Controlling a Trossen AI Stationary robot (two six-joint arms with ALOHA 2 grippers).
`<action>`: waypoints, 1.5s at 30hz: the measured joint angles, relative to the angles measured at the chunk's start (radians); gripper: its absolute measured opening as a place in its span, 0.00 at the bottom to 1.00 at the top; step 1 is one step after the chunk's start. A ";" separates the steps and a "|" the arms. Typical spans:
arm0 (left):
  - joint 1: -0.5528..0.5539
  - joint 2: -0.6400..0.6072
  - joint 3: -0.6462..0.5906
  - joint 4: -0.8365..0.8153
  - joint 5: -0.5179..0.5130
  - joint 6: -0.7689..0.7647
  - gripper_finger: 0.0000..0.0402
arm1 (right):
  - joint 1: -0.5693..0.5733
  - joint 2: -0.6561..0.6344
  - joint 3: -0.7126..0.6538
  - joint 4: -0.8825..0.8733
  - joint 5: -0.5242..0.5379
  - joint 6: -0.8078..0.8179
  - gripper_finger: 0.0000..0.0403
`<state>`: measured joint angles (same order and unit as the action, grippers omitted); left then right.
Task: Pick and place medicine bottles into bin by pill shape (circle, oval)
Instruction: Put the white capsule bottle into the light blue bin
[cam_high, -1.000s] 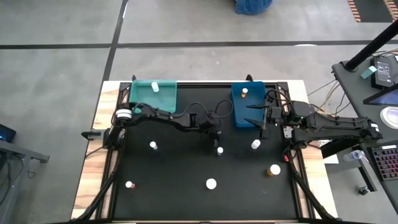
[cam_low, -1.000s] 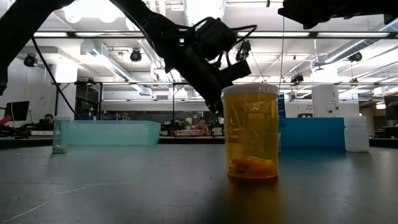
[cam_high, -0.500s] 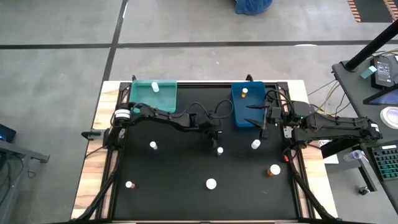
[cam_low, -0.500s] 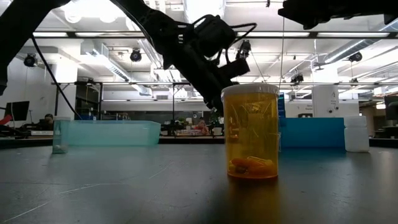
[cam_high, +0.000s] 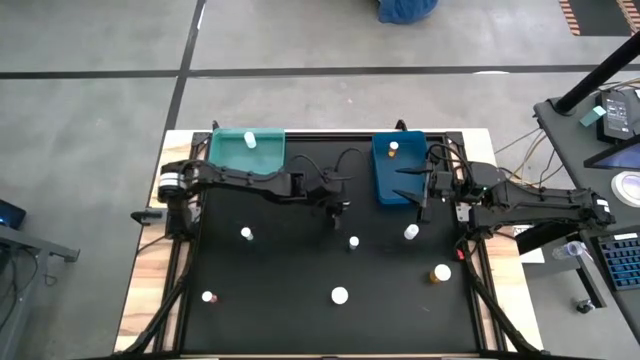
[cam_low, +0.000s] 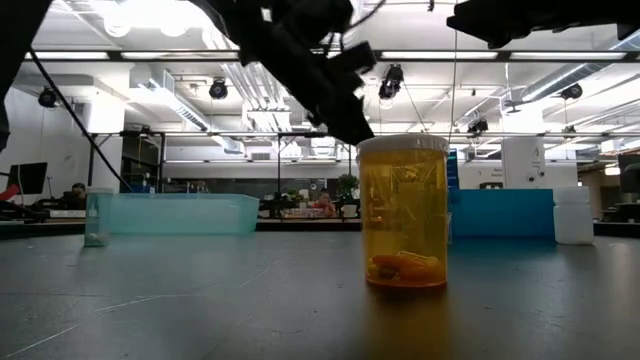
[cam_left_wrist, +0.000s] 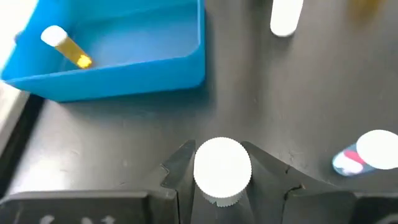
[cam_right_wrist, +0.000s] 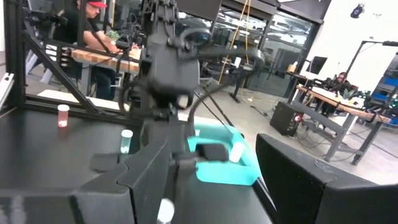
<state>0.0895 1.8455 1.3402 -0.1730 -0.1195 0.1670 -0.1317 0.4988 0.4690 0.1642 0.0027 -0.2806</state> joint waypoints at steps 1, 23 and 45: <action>0.000 -0.025 -0.019 0.003 -0.003 0.000 0.24 | 0.000 0.000 0.000 0.000 0.000 0.000 0.57; 0.201 -0.567 -0.431 -0.001 -0.283 -0.186 0.24 | -0.005 0.008 0.000 0.012 -0.001 0.001 0.57; 0.714 -0.682 -0.603 -0.104 -0.283 -0.336 0.24 | -0.007 0.010 0.000 0.013 -0.001 0.001 0.57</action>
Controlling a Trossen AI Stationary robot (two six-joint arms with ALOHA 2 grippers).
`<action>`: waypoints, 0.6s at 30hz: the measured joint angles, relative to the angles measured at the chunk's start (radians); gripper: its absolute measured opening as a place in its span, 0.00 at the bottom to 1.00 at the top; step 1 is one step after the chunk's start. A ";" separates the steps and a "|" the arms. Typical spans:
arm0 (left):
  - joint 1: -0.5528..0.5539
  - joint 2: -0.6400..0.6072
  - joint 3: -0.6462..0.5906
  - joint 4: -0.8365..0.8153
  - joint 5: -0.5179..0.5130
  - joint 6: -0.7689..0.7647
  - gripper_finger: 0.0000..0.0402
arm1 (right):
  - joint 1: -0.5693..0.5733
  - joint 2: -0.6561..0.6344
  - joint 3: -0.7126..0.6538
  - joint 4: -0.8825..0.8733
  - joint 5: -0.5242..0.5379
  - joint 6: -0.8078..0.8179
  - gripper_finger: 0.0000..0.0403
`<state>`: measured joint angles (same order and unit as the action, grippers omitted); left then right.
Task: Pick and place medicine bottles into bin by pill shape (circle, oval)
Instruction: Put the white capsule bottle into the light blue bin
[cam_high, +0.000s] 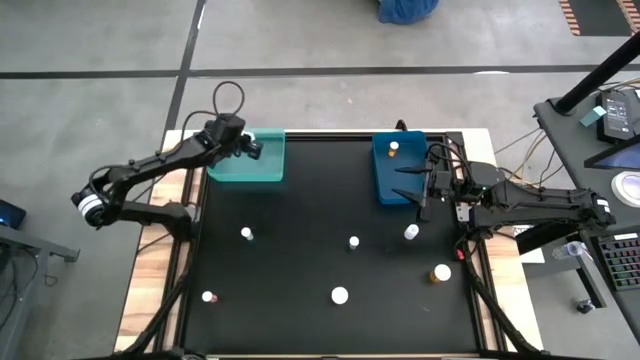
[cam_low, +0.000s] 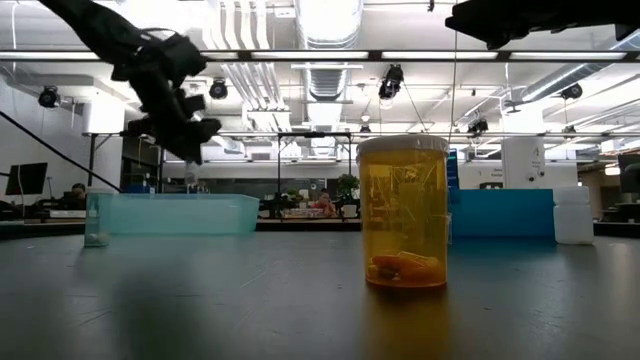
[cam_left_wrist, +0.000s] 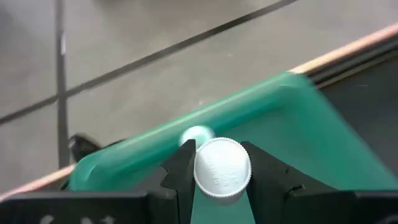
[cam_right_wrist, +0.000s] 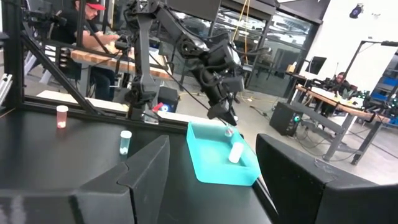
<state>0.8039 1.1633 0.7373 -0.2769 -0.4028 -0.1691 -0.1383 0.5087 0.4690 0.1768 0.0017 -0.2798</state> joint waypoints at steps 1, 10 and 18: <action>0.020 0.000 -0.011 0.005 0.000 -0.013 0.24 | 0.000 0.000 0.000 0.000 0.000 0.000 0.57; 0.125 0.001 -0.117 0.134 0.001 -0.087 0.24 | 0.000 0.000 0.000 0.000 0.000 0.000 0.57; 0.126 0.051 -0.144 0.227 -0.003 -0.087 0.24 | 0.000 0.000 0.000 0.001 0.000 0.000 0.57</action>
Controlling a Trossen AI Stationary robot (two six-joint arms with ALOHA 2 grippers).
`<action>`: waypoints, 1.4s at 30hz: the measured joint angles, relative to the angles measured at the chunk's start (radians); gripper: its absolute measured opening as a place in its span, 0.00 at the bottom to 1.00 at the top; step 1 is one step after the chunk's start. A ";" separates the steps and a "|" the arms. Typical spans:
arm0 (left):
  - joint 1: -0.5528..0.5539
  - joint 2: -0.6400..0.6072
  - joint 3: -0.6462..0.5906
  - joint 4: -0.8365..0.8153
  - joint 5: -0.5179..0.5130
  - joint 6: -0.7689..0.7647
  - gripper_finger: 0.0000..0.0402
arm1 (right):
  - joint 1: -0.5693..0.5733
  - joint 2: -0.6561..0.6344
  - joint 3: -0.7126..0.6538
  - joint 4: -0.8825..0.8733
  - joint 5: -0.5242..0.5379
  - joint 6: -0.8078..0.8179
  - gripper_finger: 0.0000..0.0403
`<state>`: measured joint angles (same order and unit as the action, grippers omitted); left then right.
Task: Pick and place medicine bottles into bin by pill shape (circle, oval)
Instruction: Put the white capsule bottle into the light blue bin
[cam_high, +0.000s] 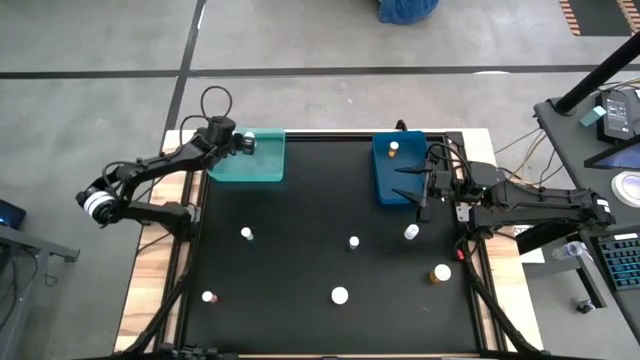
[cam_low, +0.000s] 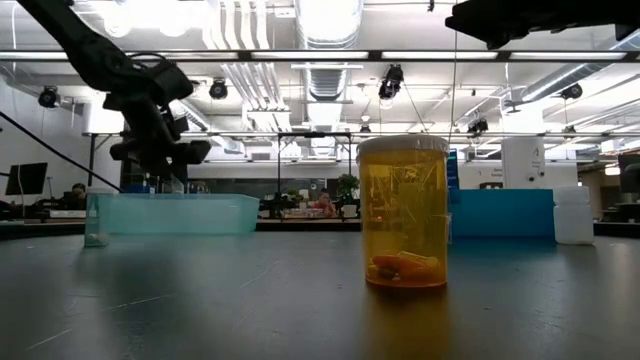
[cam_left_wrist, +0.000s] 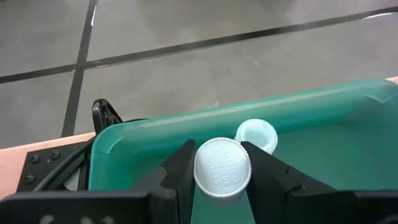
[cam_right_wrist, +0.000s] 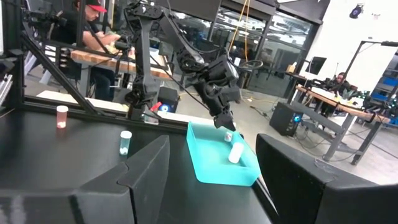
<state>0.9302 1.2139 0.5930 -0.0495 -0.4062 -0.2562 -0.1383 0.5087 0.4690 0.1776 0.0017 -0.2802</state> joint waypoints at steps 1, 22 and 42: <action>0.000 0.013 0.000 0.003 -0.011 0.002 0.24 | 0.000 0.000 0.000 0.000 0.000 0.000 0.57; 0.013 0.206 0.000 0.114 -0.098 0.002 0.24 | 0.000 0.000 0.000 0.000 0.000 0.000 0.57; 0.020 0.211 -0.003 0.129 -0.114 0.004 0.32 | 0.000 0.000 0.000 0.000 0.000 0.000 0.57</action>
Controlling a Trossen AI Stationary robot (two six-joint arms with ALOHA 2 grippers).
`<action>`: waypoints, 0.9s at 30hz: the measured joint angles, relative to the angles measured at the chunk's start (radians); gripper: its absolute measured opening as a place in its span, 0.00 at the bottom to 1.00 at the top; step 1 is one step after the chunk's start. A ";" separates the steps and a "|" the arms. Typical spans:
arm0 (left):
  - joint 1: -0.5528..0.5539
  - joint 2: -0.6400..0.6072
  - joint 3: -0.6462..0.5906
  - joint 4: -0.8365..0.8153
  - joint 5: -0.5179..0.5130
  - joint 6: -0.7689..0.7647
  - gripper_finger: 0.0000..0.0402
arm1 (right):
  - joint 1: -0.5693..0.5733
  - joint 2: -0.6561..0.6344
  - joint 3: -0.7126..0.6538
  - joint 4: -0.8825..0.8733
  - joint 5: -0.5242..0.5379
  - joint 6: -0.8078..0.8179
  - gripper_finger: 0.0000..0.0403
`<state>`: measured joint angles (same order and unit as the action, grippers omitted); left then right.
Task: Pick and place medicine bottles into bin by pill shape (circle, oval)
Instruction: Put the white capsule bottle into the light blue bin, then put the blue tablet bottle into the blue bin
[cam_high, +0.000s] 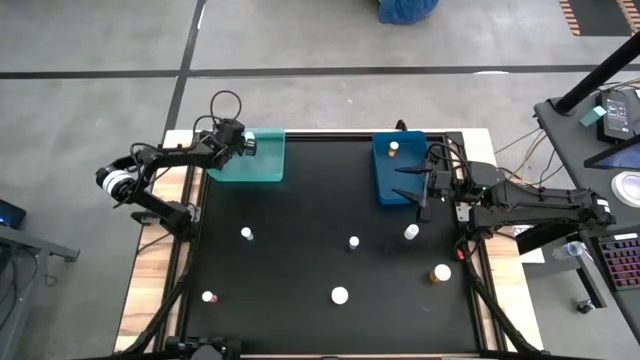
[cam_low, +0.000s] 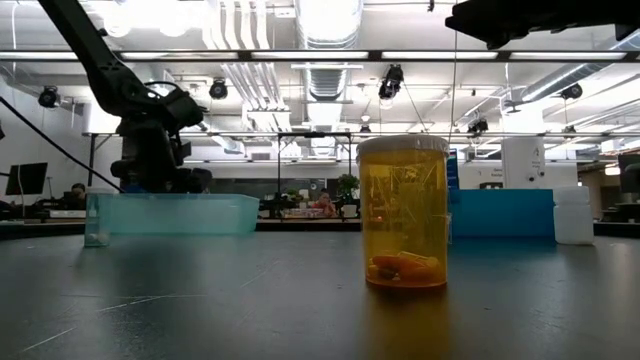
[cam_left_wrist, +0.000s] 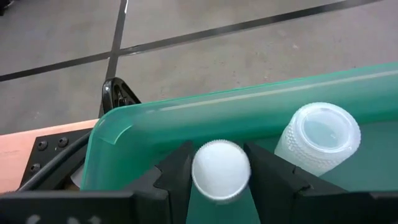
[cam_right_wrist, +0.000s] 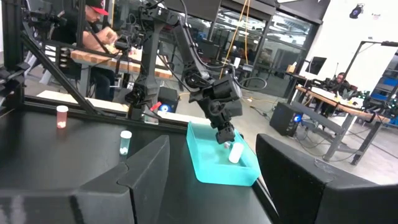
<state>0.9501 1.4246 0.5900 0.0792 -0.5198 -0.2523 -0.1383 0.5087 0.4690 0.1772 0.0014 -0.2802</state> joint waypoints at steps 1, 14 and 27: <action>0.000 0.000 0.000 0.000 -0.001 0.000 0.33 | 0.000 0.000 0.000 0.000 0.000 0.000 0.57; 0.000 -0.067 0.000 0.000 -0.003 0.080 0.36 | 0.000 0.000 0.000 0.000 0.000 0.007 0.57; -0.069 -0.391 -0.006 -0.016 0.328 0.128 0.37 | 0.000 0.000 0.000 0.011 0.000 0.012 0.57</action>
<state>0.8812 1.0335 0.5837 0.0631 -0.1922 -0.1241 -0.1383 0.5083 0.4690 0.1883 0.0017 -0.2682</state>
